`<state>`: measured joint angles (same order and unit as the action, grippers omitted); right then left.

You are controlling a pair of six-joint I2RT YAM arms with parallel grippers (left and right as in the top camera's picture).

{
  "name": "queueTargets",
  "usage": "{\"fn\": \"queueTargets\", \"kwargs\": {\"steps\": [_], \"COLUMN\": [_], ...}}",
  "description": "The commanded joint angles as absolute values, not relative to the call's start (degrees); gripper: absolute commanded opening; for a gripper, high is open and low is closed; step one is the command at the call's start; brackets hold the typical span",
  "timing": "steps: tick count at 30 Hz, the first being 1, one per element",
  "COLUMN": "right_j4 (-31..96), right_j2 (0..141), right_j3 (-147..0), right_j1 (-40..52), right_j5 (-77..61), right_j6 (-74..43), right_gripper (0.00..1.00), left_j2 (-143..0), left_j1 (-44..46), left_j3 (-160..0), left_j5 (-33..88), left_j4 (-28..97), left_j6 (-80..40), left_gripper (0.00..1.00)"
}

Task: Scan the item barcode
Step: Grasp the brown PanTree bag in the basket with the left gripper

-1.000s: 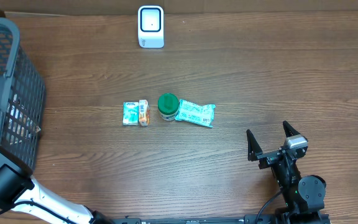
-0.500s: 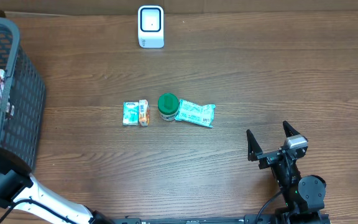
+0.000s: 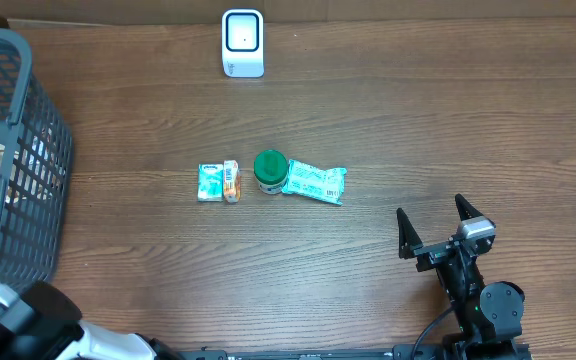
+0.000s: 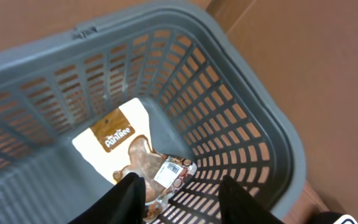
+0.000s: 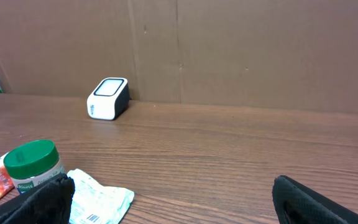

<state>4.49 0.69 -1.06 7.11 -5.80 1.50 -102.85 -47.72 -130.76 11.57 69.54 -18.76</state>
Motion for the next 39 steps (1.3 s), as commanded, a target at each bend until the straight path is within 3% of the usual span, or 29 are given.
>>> {"fn": "queueTargets", "kwargs": {"steps": [1, 8, 9, 10, 15, 27, 35, 39], "right_j4": [4.23, 4.25, 4.23, 4.25, 4.23, 4.23, 4.23, 4.25], "right_j2": [0.27, 0.27, 0.27, 0.27, 0.27, 0.27, 0.27, 0.27], "right_j3": [-0.45, -0.47, -0.47, -0.47, -0.47, -0.47, -0.47, -0.47], "right_j1": [7.05, 7.05, 7.05, 7.05, 7.05, 7.05, 7.05, 7.05], "right_j5": [-6.04, -6.04, -6.04, -6.04, -6.04, -6.04, -6.04, -6.04], "right_j6": [1.54, 1.56, 1.56, 1.54, 1.54, 1.56, 1.56, 1.56], "right_gripper": [1.00, 1.00, 1.00, 1.00, 1.00, 1.00, 1.00, 1.00], "left_j2": [-104.62, -110.83, -112.86, -115.11, -122.28, -133.71, -134.72, -134.72], "left_j1": [-47.55, -47.57, -47.57, -47.31, -45.63, -42.04, -41.63, -41.65], "left_j3": [-129.67, -119.61, -117.95, -116.57, -116.29, -116.29, -115.59, -112.81], "left_j5": [9.65, 10.09, 10.09, 10.07, 7.86, -0.64, -2.57, -5.39], "left_j4": [71.61, 70.50, 69.87, 68.90, 65.34, 61.36, 61.34, 60.49], "left_j6": [-16.08, -21.06, -23.92, -26.15, -31.42, -36.29, -34.63, -34.70], "left_gripper": [0.47, 0.68, 0.80, 0.86, 0.94, 0.92, 0.70, 0.66]}}
